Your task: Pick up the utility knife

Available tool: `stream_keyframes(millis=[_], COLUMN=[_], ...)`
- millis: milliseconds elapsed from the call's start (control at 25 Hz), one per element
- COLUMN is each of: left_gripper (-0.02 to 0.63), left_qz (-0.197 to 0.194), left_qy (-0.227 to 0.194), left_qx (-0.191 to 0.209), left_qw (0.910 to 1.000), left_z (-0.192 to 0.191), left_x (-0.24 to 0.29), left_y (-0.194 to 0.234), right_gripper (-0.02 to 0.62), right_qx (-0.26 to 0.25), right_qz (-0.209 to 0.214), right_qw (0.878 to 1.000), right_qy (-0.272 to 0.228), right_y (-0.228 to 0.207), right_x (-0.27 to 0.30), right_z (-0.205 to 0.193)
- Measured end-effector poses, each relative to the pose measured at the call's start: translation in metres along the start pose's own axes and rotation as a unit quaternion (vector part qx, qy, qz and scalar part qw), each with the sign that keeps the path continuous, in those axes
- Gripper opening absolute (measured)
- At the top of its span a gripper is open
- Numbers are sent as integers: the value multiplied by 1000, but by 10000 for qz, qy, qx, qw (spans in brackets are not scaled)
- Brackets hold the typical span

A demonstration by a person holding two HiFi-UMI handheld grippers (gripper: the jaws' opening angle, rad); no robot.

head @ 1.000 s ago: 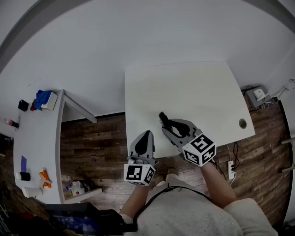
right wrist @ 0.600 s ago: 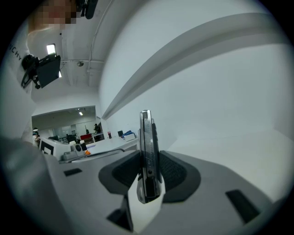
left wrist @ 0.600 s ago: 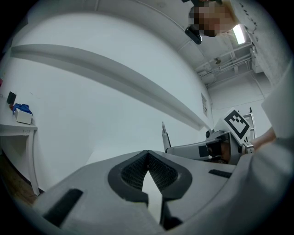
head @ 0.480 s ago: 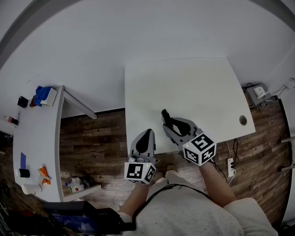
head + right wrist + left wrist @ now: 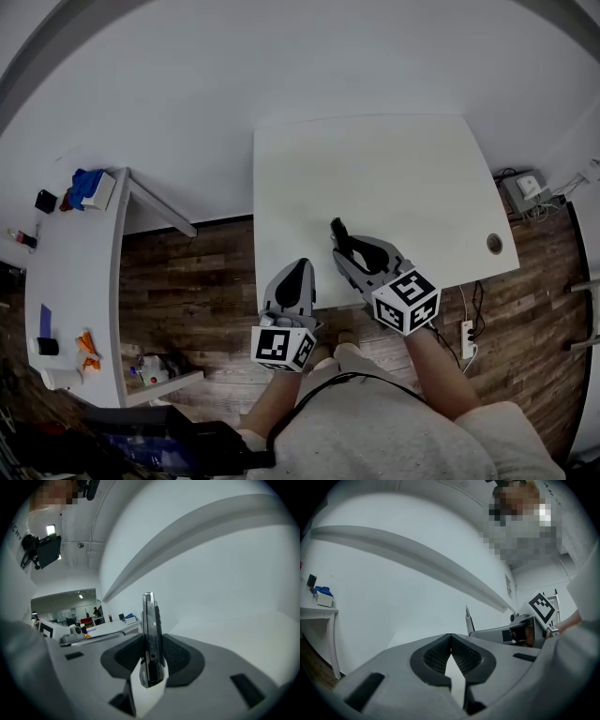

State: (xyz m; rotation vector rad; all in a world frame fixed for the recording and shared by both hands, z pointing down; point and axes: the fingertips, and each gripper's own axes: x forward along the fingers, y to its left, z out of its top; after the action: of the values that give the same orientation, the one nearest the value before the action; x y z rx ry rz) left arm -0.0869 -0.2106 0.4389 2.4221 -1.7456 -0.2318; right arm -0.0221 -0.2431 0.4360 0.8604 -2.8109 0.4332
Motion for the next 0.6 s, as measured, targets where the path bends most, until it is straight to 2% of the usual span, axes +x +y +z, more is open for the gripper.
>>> stream_keyframes(millis=[600], left_gripper=[3], left_qz=[35], left_qy=[19], left_qx=[39], left_qw=[10000], left_z=[-3], left_x=[4], left_y=[-4], right_gripper=[132], right_qx=[42], right_qz=[-35], right_qw=[10000], right_qy=[-29], right_y=[-9], right_x=[-3], right_z=[-1])
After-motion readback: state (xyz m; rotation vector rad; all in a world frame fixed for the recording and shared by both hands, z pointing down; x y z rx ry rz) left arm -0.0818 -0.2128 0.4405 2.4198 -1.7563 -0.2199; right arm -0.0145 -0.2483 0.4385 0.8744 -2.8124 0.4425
